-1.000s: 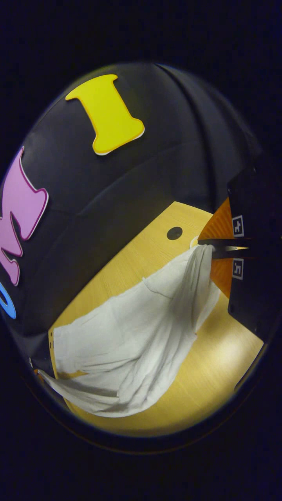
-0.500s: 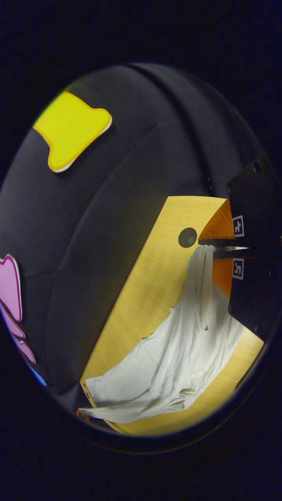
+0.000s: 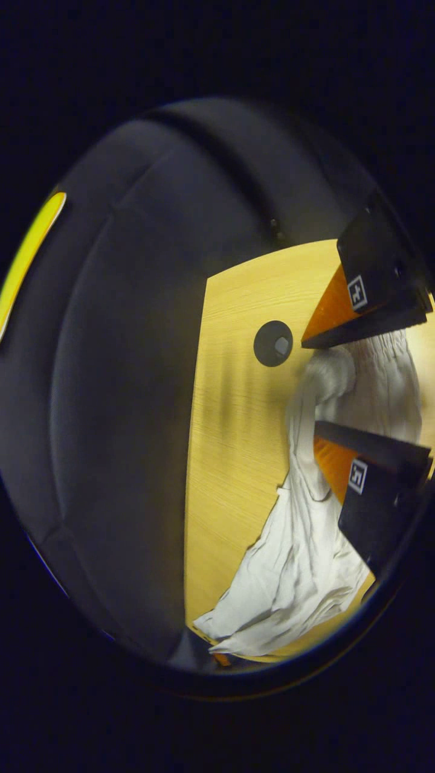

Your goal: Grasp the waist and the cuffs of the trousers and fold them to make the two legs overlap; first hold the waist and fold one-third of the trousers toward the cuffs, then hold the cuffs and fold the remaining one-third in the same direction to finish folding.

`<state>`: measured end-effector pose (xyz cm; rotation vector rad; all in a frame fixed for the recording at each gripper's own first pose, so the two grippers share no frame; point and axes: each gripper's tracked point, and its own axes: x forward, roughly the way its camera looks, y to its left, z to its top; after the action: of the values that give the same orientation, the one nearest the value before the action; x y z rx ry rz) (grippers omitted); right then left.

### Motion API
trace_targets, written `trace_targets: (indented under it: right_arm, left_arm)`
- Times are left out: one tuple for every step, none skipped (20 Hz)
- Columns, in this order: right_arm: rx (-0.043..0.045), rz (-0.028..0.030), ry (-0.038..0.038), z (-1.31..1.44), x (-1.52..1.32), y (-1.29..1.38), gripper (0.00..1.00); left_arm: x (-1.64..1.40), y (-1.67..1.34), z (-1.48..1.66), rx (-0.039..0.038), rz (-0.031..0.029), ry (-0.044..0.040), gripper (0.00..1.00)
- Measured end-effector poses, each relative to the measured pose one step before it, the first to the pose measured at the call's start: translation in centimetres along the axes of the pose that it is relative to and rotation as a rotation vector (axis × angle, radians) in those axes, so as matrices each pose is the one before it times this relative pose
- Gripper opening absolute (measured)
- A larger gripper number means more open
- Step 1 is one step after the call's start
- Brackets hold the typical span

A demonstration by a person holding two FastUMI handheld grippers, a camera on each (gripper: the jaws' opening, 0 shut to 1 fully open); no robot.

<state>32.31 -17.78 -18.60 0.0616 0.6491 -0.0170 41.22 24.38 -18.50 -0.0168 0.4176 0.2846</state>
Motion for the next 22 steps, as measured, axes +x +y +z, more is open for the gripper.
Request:
trace_targets:
  right_arm:
    - [0.02571,-0.00466,-0.00838,0.096,-0.161,-0.343,0.80]
    - [0.02601,-0.00588,-0.01108,0.304,-0.545,-0.370,0.96]
    - [0.02934,0.00010,-0.01461,0.469,-0.744,-0.191,1.00]
    - [0.03705,0.00226,-0.02113,0.452,-0.910,-0.087,0.99]
    - [0.03830,-0.00637,-0.02330,0.160,-0.664,-0.223,0.98]
    - [0.03730,-0.01122,-0.02048,-0.053,-0.847,-0.411,0.98]
    - [0.03837,-0.02247,-0.01461,-0.610,-0.697,-0.833,0.99]
    - [0.04281,-0.01002,-0.01571,-0.371,-0.459,-0.584,0.99]
    - [0.03855,-0.01536,-0.01793,-0.324,-0.227,-0.743,0.98]
    - [0.02901,-0.02182,-0.02302,-0.115,-0.031,-0.961,0.99]
    - [0.02111,-0.03057,-0.01965,-0.329,-0.016,-1.150,0.99]
    - [0.02055,-0.02033,-0.01401,-0.435,0.102,-0.700,0.99]
    - [0.02095,-0.00882,-0.00653,-0.508,-0.071,-0.430,0.99]
    - [0.02218,-0.00241,-0.00037,-0.695,0.217,-0.057,0.99]
    - [0.01855,-0.00509,0.00343,-0.648,0.125,-0.145,0.99]
    - [0.00937,-0.00677,0.00657,-0.770,0.345,-0.172,0.99]
    - [0.00440,-0.01071,0.00654,-0.771,0.207,-0.376,0.99]
    - [0.00357,-0.01100,0.00019,-0.475,0.246,-0.231,0.99]
    - [0.00931,-0.00801,-0.01015,-0.111,0.265,-0.168,0.99]
    - [0.01482,-0.00762,-0.01683,0.103,-0.012,-0.045,1.00]
    - [0.00586,-0.00949,-0.01437,0.133,-0.060,0.008,0.99]
    - [-0.00871,-0.01551,-0.00897,-0.019,-0.058,-0.133,0.99]
  left_arm:
    - [-0.522,-0.285,0.141,-0.03239,-0.00577,-0.00550,0.58]
    - [-0.629,-0.276,0.301,-0.02868,-0.01444,-0.00840,0.76]
    - [-0.649,-0.384,0.727,-0.02046,-0.01083,-0.02511,0.93]
    - [-0.664,-0.096,1.023,-0.01618,-0.00241,-0.03510,0.98]
    - [-0.510,-0.081,0.753,-0.01368,-0.00852,-0.03117,0.98]
    - [-1.073,-0.100,0.758,-0.00906,-0.00772,-0.02851,0.98]
    - [-1.652,-0.137,0.953,-0.00631,-0.00174,-0.02782,0.98]
    - [-1.199,-0.102,0.940,-0.00324,-0.00311,-0.02552,0.98]
    - [-1.381,0.027,0.788,-0.00216,-0.00187,-0.02641,0.98]
    - [-1.339,-0.105,0.757,0.00107,-0.00454,-0.02029,0.98]
    - [-0.993,-0.182,0.457,0.00225,-0.00569,-0.01509,0.98]
    - [-0.910,-0.045,0.181,-0.00858,-0.00906,-0.00776,0.98]
    - [-1.202,-0.373,-0.217,-0.01975,-0.01032,0.00293,0.98]
    - [-1.159,-0.367,-0.228,-0.01854,-0.00952,0.00708,0.98]
    - [-1.169,-0.216,-0.126,-0.01439,-0.00276,0.00373,0.99]
    - [-0.917,-0.078,-0.357,-0.00898,-0.00224,0.00407,0.99]
    - [-0.936,-0.102,-0.574,-0.00308,0.00265,0.00489,0.99]
    - [-0.900,-0.228,-0.481,0.00207,-0.00210,0.00890,0.99]
    - [-0.884,-0.214,-0.354,0.00794,0.00182,0.00368,0.97]
    - [-0.755,-0.322,-0.389,0.00926,-0.00248,0.00424,0.96]
    - [-0.735,-0.379,-0.310,0.00598,-0.00365,0.00549,0.96]
    - [-0.695,-0.289,-0.097,0.00347,0.00095,-0.00057,0.96]
